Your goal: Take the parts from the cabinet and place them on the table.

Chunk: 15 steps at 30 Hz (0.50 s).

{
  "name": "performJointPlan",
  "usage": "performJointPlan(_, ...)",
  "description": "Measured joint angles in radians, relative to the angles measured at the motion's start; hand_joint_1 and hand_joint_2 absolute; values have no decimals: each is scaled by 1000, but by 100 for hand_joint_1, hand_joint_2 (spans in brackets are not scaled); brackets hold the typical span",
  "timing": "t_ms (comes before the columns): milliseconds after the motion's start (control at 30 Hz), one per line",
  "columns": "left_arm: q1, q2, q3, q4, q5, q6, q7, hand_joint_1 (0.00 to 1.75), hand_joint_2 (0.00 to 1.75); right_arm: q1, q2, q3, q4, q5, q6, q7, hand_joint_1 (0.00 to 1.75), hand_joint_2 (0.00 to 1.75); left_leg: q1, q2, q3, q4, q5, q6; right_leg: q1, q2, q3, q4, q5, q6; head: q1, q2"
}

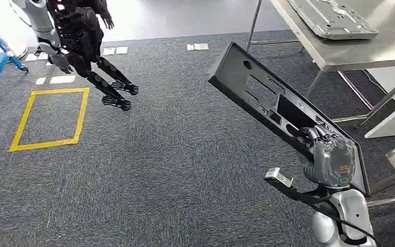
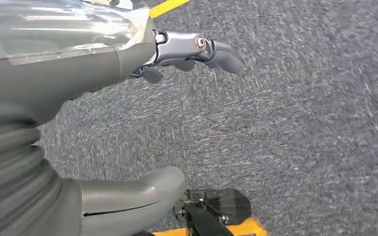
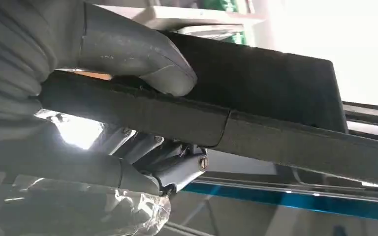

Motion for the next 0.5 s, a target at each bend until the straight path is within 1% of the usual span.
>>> performJointPlan(33, 1, 1, 1, 0, 0, 0, 0, 0, 175, -3, 1, 0, 3, -4, 0, -3, 175, 175, -8, 9, 1, 1, -6, -8, 16, -22, 7, -5, 6, -8, 0, 0)
performJointPlan(67, 2, 1, 2, 0, 0, 0, 1, 0, 175, -4, 2, 1, 6, -6, 0, -7, 175, 175, -8, 19, 4, 3, -9, -15, 16, -11, 2, -9, 13, -21, -3, 0)
performJointPlan(100, 1, 0, 2, 0, 0, 0, 1, 0, 175, -6, 2, 0, 10, -7, 0, -7, 175, 175, -9, 27, 8, 3, -11, -18, 17, -1, 0, -9, 14, -26, -2, 0)
performJointPlan(133, 0, 0, 2, 0, 0, 0, 1, 0, 175, -6, 1, -2, 12, -8, 0, -7, 175, 175, -6, 40, 11, 1, -12, -21, 20, 11, -2, -8, 14, -31, -4, 0)
performJointPlan(167, -2, -2, 2, 0, 0, 0, 1, 0, 175, -7, 1, -3, 13, -8, 0, -7, 175, 175, -3, 53, 13, 2, -14, -29, 15, 25, -2, -10, 18, -39, -3, 0)
performJointPlan(200, -3, -3, 2, 0, 0, 0, 0, 0, 175, -8, 2, -3, 13, -7, 0, -7, 175, 175, 6, 18, 9, 17, -28, -39, 0, 36, 1, -13, 22, -47, -3, 0)
performJointPlan(233, -3, -3, 2, 0, 0, 0, -2, 0, 175, -14, 3, -3, 15, -2, 0, -6, 175, 175, 8, -35, -6, 57, -60, -39, -1, 45, 0, -12, 24, -60, -7, 0)
performJointPlan(267, -1, -3, 2, 0, 0, 0, -2, 0, 175, -20, 5, -3, 18, 6, 0, -4, 175, 175, 8, -69, -42, 136, -107, -39, 2, 56, -1, -12, 24, -67, -10, 0)
performJointPlan(300, 1, -3, 2, 0, 0, -1, -3, 0, 175, -21, 8, -4, 21, 16, 0, 2, 175, 175, 8, -82, -81, 219, -147, -40, 4, 67, -3, -12, 25, -71, -12, 0)
performJointPlan(333, 4, -4, 3, 0, 0, -6, -4, 0, 175, -20, 11, -5, 23, 23, 0, 6, 175, 175, 8, -86, -118, 290, -174, -41, 7, 80, -4, -12, 25, -71, -11, 0)
performJointPlan(367, 7, -4, 4, 0, 3, -12, -6, 0, 175, -19, 12, -7, 26, 32, 0, 10, 175, 175, 8, -85, -139, 324, -176, -41, 9, 93, -5, -12, 25, -71, -12, 0)
performJointPlan(400, 8, -4, 6, 1, 10, -18, -9, 0, 175, -18, 15, -9, 29, 36, 0, 13, 175, 175, 9, -86, -135, 309, -152, -39, 9, 108, -4, -11, 25, -70, -12, 0)
performJointPlan(433, 7, -4, 7, 1, 10, -23, -12, 0, 175, -18, 15, -13, 30, 42, 0, 14, 175, 175, 9, -86, -110, 252, -110, -36, 9, 121, -3, -9, 25, -70, -12, 0)
performJointPlan(467, 7, -4, 9, 0, 11, -31, -14, 0, 175, -19, 16, -18, 30, 45, 0, 15, 175, 175, 11, -96, -67, 163, -60, -35, 8, 135, -1, -8, 26, -69, -12, 0)
performJointPlan(500, 7, -3, 10, 0, 11, -33, -14, 0, 175, -21, 16, -22, 30, 48, 0, 18, 175, 175, 16, -125, -26, 79, -21, -33, 8, 146, -1, -5, 25, -69, -12, 0)
